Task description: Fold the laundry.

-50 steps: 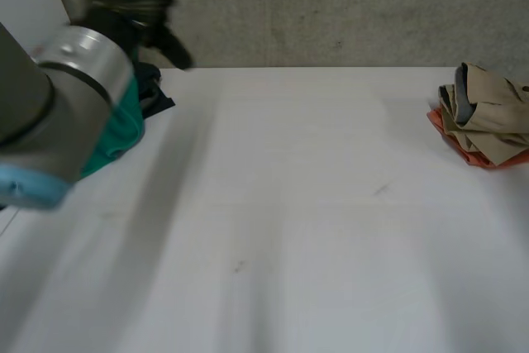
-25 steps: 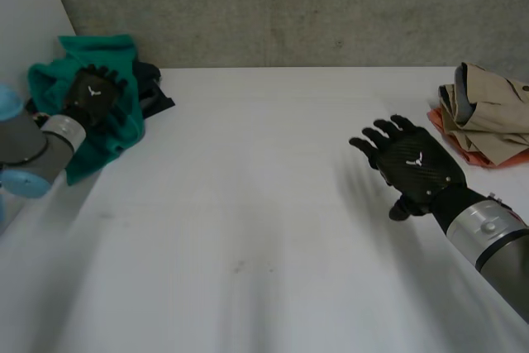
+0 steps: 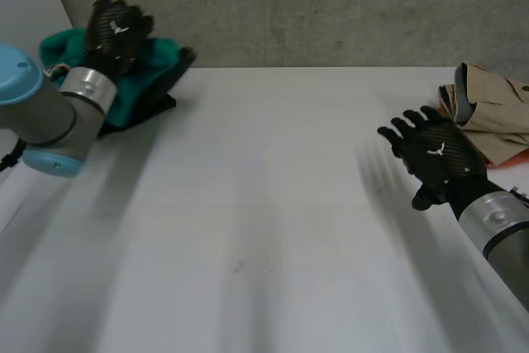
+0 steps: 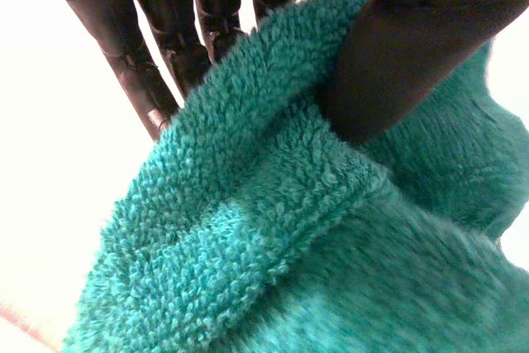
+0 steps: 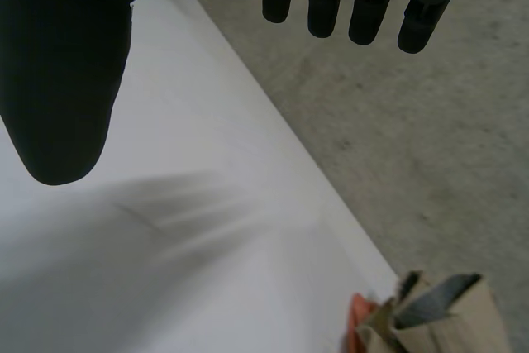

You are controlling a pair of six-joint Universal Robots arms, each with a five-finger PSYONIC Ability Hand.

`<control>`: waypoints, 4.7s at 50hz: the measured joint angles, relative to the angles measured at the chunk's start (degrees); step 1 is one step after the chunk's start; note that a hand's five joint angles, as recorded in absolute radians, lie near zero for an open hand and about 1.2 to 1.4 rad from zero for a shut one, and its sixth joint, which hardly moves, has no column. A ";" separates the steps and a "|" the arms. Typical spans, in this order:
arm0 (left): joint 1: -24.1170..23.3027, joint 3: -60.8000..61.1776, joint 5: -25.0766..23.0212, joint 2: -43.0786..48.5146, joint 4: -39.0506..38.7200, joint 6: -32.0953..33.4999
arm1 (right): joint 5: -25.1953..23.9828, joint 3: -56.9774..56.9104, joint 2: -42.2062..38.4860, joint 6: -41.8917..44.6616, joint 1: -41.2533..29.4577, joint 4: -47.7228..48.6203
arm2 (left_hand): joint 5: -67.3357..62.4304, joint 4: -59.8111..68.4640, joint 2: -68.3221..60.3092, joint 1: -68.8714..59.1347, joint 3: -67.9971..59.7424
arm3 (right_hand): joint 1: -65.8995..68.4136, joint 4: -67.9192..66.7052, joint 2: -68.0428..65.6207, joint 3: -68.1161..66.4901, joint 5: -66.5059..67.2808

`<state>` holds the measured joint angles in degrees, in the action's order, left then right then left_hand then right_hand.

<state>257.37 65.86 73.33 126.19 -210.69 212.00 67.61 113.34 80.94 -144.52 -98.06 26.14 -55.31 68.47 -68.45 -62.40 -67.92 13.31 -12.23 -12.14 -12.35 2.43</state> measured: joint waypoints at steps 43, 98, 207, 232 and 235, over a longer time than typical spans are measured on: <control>-7.01 27.39 12.77 -20.94 14.08 -6.80 | 3.32 -19.06 -4.78 -12.48 -18.00 -32.45 | 52.26 -55.26 55.17 49.63 54.32 | 0.00 0.00 0.00 0.00 0.00; -9.42 20.95 3.23 -4.07 15.36 0.50 | 10.04 -1.41 6.34 6.58 5.56 -17.43 | 47.54 -50.85 50.93 44.57 50.52 | 48.42 -56.53 -54.98 -56.09 54.55; -16.95 28.57 15.85 -33.80 19.04 -26.48 | -3.21 -24.60 3.75 -23.28 0.92 -26.60 | 0.18 0.23 -0.15 -3.70 -0.45 | 49.04 -56.63 -54.98 -56.13 54.83; -21.70 1.17 26.22 -0.14 17.80 -7.38 | 22.17 -49.49 -26.29 -9.48 -6.79 -23.45 | 46.22 -49.19 49.16 44.37 47.98 | 0.25 -0.02 -0.06 -0.11 0.17; -21.73 3.95 26.29 -4.18 18.14 -7.52 | 21.18 -45.10 -20.84 -9.17 -7.34 -22.87 | 51.33 -54.10 53.83 47.41 53.31 | 0.25 -0.02 -0.06 -0.11 0.17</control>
<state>235.64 69.81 99.62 122.01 -192.55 204.47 88.79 68.23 60.10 -153.68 -105.40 3.27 -3.98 14.38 -14.62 -14.99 -14.61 13.56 -12.25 -12.20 -12.46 2.60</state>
